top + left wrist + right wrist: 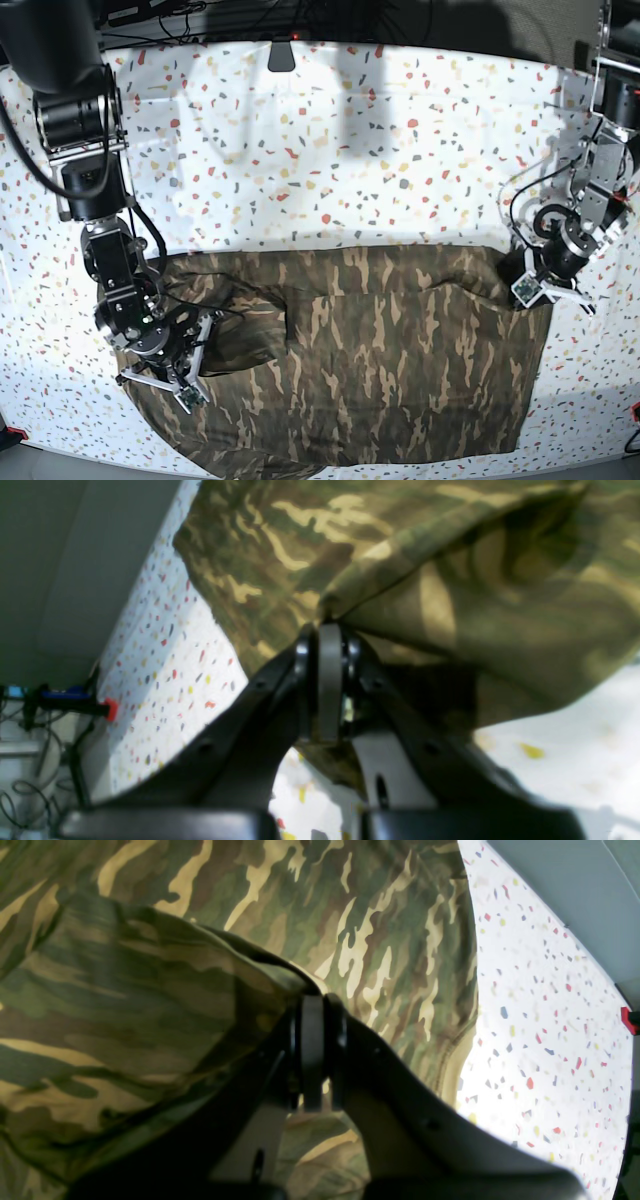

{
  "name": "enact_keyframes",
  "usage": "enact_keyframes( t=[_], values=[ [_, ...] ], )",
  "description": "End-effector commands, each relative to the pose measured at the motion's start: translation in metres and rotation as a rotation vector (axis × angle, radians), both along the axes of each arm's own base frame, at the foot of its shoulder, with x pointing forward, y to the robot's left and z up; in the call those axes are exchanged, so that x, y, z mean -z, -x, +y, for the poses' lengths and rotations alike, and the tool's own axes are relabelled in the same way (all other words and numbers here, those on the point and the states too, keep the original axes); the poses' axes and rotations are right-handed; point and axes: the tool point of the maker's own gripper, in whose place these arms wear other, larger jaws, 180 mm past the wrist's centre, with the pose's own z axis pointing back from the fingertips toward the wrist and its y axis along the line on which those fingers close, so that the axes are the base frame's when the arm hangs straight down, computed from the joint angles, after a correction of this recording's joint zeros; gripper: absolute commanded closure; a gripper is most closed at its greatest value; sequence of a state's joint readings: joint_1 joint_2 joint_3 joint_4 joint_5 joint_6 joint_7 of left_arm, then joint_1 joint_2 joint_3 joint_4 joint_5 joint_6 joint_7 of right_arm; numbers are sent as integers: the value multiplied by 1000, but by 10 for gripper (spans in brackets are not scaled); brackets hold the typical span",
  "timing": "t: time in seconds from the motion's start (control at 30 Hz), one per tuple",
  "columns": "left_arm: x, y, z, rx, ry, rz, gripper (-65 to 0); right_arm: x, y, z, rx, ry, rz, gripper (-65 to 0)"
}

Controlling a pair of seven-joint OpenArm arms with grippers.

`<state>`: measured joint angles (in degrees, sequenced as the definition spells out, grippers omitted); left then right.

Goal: Fold the T-shirt properly

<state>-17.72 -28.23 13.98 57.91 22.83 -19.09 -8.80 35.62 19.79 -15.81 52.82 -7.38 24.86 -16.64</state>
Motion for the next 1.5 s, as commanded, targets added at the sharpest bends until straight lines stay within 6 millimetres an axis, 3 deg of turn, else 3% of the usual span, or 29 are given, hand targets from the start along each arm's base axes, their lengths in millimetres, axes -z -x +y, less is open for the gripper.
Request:
enact_keyframes(
  t=[0.0, 0.13, 0.23, 0.37, 0.5, 0.63, 0.73, 1.0, 1.1, 1.47],
  values=[
    [-18, -15, 15, -28, -10, -49, 0, -26, -14, 1, 2, -7, -61, 0],
    [-12, -29, 42, -93, -9, -18, 0, -25, -13, 4, 0, -11, -57, 0],
    [-11, -33, 50, -112, -2, -12, 0, -26, -14, 4, 0, -11, -60, 0],
    [-8, -30, 42, -71, 28, 8, 0, -29, -16, 4, -1, -12, -66, 0],
    [-19, -30, 25, 8, 90, -37, 0, -31, -17, 4, 3, -15, -78, 0],
    [-30, -39, 28, 2, 80, -54, 0, -32, -18, 2, 16, -15, -87, 0],
    [-31, -41, 32, 56, -35, -42, 0, -32, -18, 2, 16, -15, -86, 0],
    [19, -16, 10, 363, -439, 102, 0, -32, -18, 2, 16, -15, -86, 0],
    [24, -16, 9, 444, -580, 106, 0, -32, -18, 2, 16, -15, -86, 0],
    [-30, -58, 48, 346, -723, 47, 0, -31, -17, 2, 19, -13, -80, 0]
  ],
)
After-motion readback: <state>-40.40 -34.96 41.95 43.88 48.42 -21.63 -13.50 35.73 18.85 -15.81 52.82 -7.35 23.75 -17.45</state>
